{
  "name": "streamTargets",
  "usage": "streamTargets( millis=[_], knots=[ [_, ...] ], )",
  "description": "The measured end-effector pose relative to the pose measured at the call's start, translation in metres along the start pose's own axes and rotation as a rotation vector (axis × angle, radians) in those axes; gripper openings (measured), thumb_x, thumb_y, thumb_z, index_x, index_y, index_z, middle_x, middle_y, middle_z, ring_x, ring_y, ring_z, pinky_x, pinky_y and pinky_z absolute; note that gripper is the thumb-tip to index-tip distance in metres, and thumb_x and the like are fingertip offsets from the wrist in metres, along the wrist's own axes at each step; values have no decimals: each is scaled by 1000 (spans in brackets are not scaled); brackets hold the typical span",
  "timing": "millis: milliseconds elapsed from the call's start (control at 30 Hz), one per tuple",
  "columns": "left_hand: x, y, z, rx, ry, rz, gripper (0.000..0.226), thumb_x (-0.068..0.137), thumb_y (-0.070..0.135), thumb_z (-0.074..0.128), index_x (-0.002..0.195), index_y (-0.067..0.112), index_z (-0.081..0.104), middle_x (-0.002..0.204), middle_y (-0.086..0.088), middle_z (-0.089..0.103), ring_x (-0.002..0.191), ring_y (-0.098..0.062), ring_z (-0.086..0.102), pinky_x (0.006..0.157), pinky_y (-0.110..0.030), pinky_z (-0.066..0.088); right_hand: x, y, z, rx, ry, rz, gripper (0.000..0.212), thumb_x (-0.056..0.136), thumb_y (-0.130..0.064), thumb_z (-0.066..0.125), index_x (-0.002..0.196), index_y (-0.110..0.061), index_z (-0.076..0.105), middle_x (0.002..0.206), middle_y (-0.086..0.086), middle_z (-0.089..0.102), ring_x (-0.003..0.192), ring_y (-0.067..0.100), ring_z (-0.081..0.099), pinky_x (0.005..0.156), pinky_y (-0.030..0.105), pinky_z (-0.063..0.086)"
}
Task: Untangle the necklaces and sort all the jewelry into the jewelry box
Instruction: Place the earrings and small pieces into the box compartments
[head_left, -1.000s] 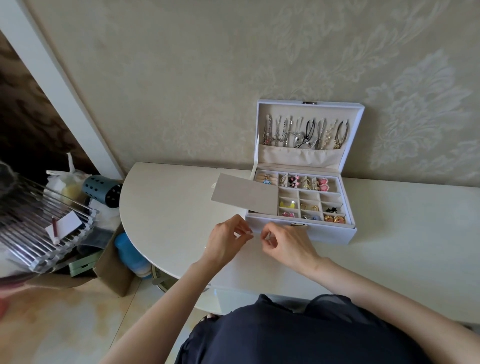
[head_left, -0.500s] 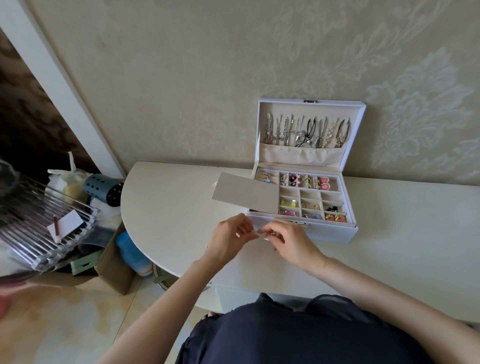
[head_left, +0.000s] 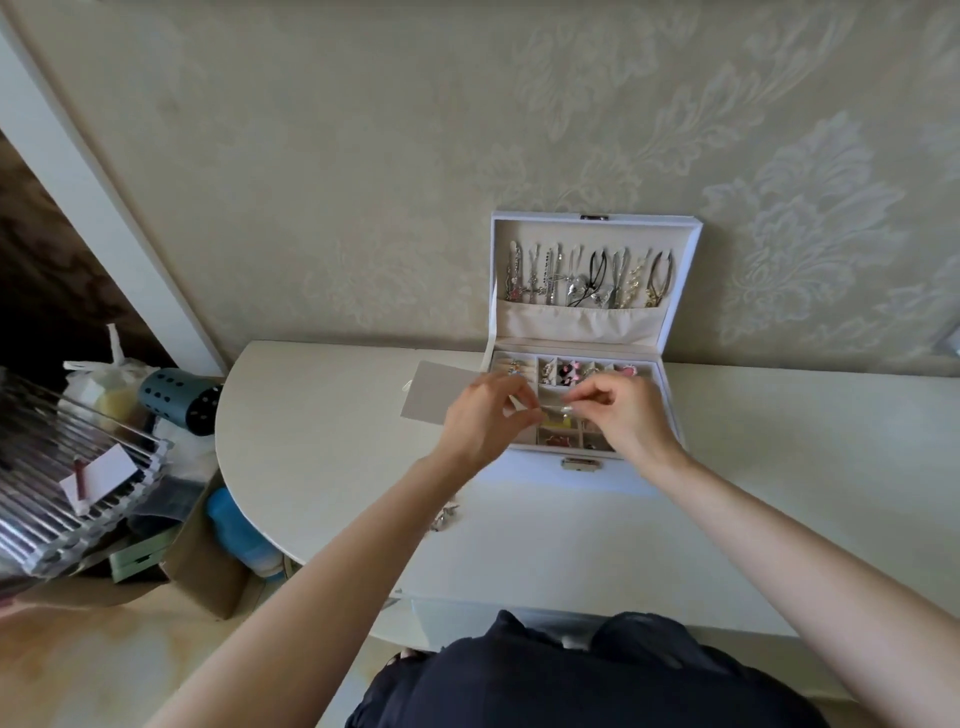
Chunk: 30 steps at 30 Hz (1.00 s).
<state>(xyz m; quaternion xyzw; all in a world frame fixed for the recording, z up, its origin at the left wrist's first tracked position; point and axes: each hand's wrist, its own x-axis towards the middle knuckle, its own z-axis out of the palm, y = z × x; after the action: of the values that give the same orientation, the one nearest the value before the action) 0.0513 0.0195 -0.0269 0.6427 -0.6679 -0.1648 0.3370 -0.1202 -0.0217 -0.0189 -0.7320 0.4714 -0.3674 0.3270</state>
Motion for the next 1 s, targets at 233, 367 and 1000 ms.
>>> streamTargets(
  millis=[233,367,1000],
  knots=[
    [55,-1,24,232,-23,-64,22,82,38,69,95,20,72,108,-3,62,112,-22,47,90,-34,39,36,18,4,-62,65,130,13,81,4,66,87,-4,74,85,4,69,76,13,61,72,17,46],
    [65,-5,32,229,-27,-90,20,82,37,69,93,21,73,107,-2,62,112,-21,47,90,-33,39,43,27,10,-103,62,113,14,80,5,67,88,-4,74,88,6,72,80,15,64,76,20,50],
    [-33,-31,-9,27,282,61,16,79,16,73,93,15,67,88,6,63,82,-11,51,68,-16,41,-22,-6,29,-22,-155,-61,8,86,-7,64,88,-10,72,73,1,70,57,9,62,59,20,51]
  ],
)
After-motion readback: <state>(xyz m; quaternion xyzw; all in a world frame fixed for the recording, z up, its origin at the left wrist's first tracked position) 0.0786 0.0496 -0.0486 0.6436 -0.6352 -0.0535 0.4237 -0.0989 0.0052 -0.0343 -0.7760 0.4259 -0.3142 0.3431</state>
